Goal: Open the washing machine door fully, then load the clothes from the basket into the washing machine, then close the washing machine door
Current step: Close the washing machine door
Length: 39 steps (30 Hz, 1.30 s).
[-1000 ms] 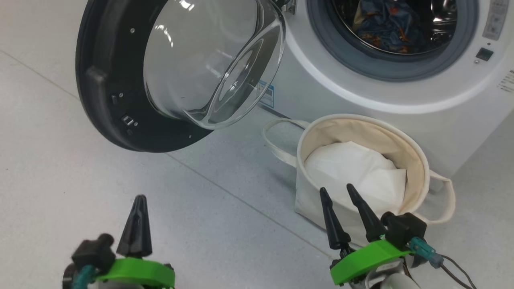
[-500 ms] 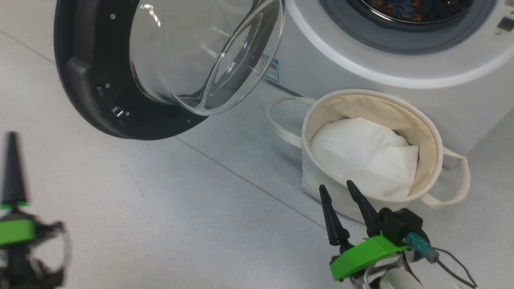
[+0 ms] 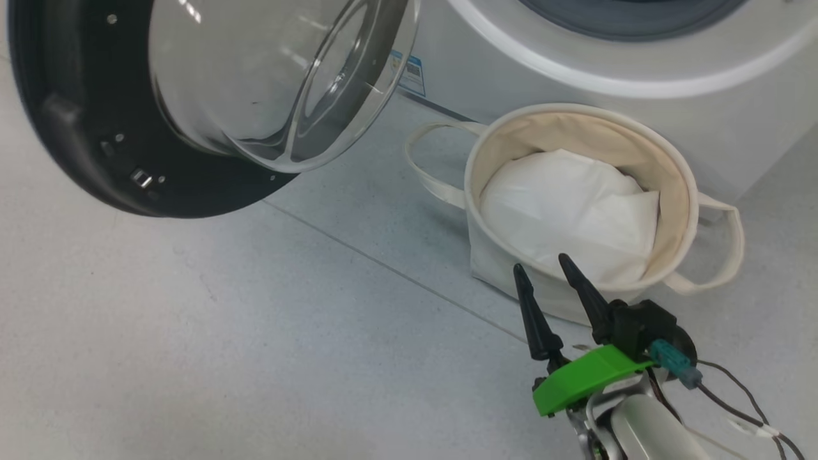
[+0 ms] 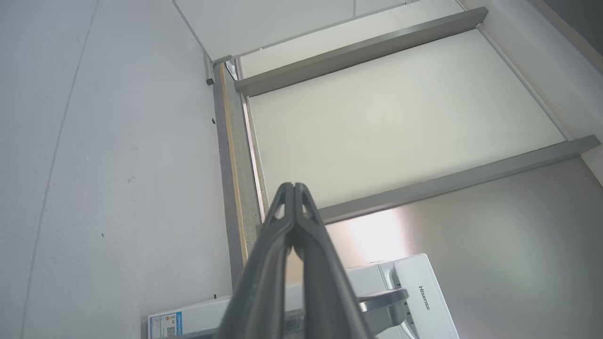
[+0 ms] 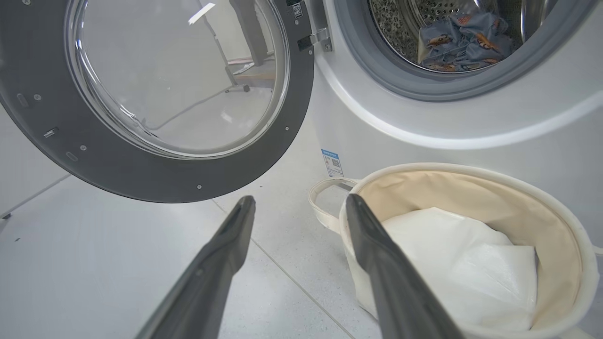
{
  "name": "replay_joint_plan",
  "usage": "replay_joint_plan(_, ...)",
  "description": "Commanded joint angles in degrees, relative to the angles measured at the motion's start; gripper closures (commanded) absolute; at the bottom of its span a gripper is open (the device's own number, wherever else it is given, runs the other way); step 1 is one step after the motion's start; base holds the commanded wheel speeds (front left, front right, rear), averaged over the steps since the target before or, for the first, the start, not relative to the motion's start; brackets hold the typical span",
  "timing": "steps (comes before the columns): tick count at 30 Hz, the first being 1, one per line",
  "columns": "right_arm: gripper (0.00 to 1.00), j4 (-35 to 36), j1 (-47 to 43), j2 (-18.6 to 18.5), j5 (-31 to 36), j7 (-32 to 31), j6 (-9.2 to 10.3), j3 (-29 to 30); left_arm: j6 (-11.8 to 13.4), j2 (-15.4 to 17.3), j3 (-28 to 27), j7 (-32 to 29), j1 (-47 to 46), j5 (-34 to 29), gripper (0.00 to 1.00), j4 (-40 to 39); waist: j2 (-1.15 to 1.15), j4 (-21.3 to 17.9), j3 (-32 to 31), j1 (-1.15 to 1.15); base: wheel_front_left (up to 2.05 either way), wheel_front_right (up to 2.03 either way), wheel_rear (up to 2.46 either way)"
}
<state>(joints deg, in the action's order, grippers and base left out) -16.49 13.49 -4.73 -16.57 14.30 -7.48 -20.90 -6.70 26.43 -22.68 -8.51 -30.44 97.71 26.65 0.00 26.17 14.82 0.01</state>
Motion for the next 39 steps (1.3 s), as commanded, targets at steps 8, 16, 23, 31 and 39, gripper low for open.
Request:
replay_joint_plan(8, 0.0, 1.45, 3.2, -0.8, 0.7, 0.7, -0.01, -1.65, 0.45, 10.0, -0.65, -3.29, -11.89, -0.62, 1.0, 18.6, 0.0, -4.27, 2.81, -0.01, 0.0, 0.0, 0.0)
replay_joint_plan(16, 0.0, 1.63, 3.53, -1.44, 0.95, 0.7, -0.01, -0.92, -0.55, 10.11, 2.0, -8.02, -15.81, -1.45, 1.0, 25.21, 0.0, -6.89, 3.84, -0.01, 0.0, 0.0, 0.0)
replay_joint_plan(23, 0.0, 1.94, 3.14, -1.38, 1.12, 0.7, -0.01, -0.28, -0.75, 9.2, 4.0, -12.1, -18.42, -2.01, 1.0, 27.12, 0.0, -8.36, 4.52, -0.01, 0.0, 0.0, 0.0)
replay_joint_plan(31, 0.0, 2.1, 3.07, -1.17, 1.21, 0.7, -0.01, 0.06, -0.78, 8.39, 5.14, -16.93, -19.3, -1.87, 1.0, 25.74, 0.0, -9.45, 4.84, -0.01, 0.0, 0.0, 0.0)
replay_joint_plan(39, 0.0, 2.0, 2.66, -0.51, 1.06, 0.7, -0.01, 0.41, -0.78, 7.46, 6.24, -20.74, -18.29, -2.25, 1.0, 23.63, 0.0, -10.25, 4.1, -0.01, 0.0, 0.0, 0.0)
